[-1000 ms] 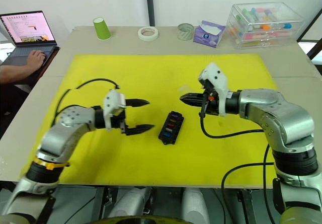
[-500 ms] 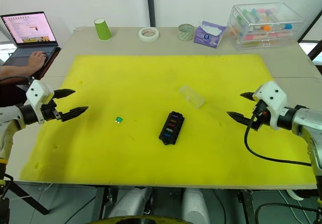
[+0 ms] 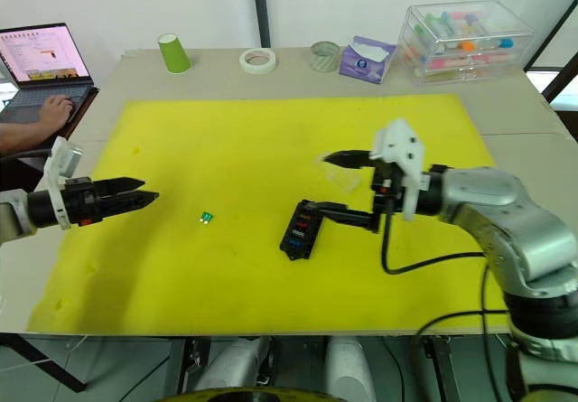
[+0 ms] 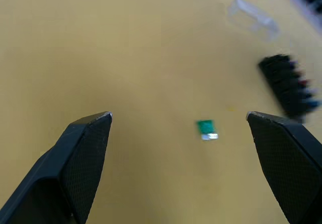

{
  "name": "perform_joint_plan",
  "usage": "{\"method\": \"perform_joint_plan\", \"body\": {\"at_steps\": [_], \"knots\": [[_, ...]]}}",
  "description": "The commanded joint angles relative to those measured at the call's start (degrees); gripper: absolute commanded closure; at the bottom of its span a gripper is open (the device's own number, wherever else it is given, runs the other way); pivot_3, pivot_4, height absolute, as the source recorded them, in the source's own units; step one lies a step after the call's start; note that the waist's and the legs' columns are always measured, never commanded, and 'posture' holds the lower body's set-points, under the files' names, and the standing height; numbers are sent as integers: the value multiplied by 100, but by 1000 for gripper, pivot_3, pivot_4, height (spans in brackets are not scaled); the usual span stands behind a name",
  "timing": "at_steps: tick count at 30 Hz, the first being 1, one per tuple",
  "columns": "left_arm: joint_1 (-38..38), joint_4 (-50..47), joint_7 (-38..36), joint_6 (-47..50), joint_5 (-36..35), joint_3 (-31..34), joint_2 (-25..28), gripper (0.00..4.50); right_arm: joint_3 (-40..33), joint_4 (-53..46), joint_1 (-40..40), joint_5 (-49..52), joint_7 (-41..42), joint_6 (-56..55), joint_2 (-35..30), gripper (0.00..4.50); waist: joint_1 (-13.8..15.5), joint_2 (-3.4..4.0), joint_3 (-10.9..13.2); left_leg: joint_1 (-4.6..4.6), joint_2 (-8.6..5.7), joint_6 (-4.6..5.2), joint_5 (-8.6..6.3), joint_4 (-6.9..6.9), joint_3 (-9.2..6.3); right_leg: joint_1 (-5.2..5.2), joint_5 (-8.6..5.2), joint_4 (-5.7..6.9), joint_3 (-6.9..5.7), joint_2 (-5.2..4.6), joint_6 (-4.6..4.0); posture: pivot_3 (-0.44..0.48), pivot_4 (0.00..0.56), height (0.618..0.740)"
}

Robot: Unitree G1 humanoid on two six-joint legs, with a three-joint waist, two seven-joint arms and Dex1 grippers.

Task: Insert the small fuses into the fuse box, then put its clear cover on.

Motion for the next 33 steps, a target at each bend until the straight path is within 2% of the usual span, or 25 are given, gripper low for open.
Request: {"method": "perform_joint_plan", "body": {"at_steps": [1,3,6,21,33], "knots": [[-667,740,-64,1871,-720,125,55,0,432,-315,-482,131,-164,209,310,45,11,-1,0,0,-1,0,0,3,-4,2,0,0,-4,4,0,0,150,740],[-1053,1153,6,2502,-791,19,-66,0,755,-396,-608,-97,-167,148,395,45,4,-1,0,-1,-2,0,0,8,-8,3,0,0,-5,9,0,0,150,740],[-1351,1616,67,2803,-674,-206,-328,0,920,-354,-681,-222,-306,110,562,45,-15,-2,-1,-1,-4,0,0,10,-10,1,0,4,-5,10,0,0,150,740],[-1266,1699,-173,2148,-130,-1213,-892,0,635,-602,-573,36,-560,447,505,45,-11,-2,-1,-3,-4,-2,0,10,-7,-3,0,7,1,8,-1,0,150,740],[-1619,2184,-262,1883,217,-1349,-1228,0,639,-594,-656,159,-723,617,576,45,22,-3,-2,-2,-5,-2,0,18,-8,2,0,8,1,6,-1,0,150,740]]}}
